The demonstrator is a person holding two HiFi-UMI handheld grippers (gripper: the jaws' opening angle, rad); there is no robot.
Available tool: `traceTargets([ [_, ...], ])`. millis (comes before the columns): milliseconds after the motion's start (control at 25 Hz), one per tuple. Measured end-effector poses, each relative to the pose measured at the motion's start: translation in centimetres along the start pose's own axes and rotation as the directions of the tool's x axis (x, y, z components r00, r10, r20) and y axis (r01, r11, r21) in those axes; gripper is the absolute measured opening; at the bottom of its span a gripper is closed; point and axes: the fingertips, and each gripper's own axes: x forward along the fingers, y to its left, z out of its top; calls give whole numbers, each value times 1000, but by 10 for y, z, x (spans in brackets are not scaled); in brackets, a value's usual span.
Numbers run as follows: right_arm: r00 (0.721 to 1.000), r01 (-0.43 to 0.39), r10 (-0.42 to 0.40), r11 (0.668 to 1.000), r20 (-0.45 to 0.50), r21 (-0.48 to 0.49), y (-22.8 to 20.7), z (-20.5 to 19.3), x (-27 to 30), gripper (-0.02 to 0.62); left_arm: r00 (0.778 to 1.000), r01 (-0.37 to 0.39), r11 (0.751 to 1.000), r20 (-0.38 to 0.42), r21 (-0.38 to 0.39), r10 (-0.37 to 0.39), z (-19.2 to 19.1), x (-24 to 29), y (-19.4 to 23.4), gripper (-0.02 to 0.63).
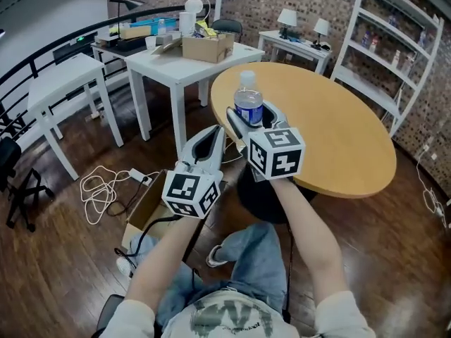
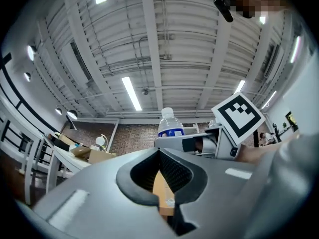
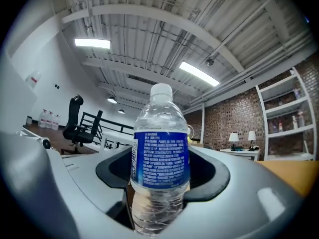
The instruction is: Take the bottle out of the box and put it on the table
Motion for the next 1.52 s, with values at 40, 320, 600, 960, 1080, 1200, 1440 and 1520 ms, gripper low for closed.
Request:
traceTargets([
  [40,1000,16,-16,1000,1,-3,-9,2,-7,296,1000,15,1000,4,-6,-15,0,5,-10,-17],
  [320,989,148,-148,989,5,6,-82,9,-58,296,992,129,990,-3,-48,-129,-12,37,-78,-17],
  [600,952,306,-305,951,-26,36,-163,-15,-119,298,969,239,967,-39,-93,-244,-40,65,-151,-18],
  [960,904,427,-425,900,-42,94,-247,-30,-153,298,952,286,952,-83,-111,-296,-65,79,-191,-18],
  [1080,896,443,-438,890,-66,107,-260,-45,-155,298,952,282,952,-91,-119,-294,-72,82,-196,-18],
  [1200,895,445,-440,888,-66,114,-265,-55,-159,301,950,287,949,-91,-130,-300,-77,90,-202,-18],
  [1440,900,433,-436,893,-5,121,-263,-53,-161,313,944,304,942,-83,-143,-318,-80,99,-213,-18],
  [1520,905,423,-426,900,0,102,-259,-53,-161,316,943,307,940,-87,-146,-321,-82,97,-216,-18],
])
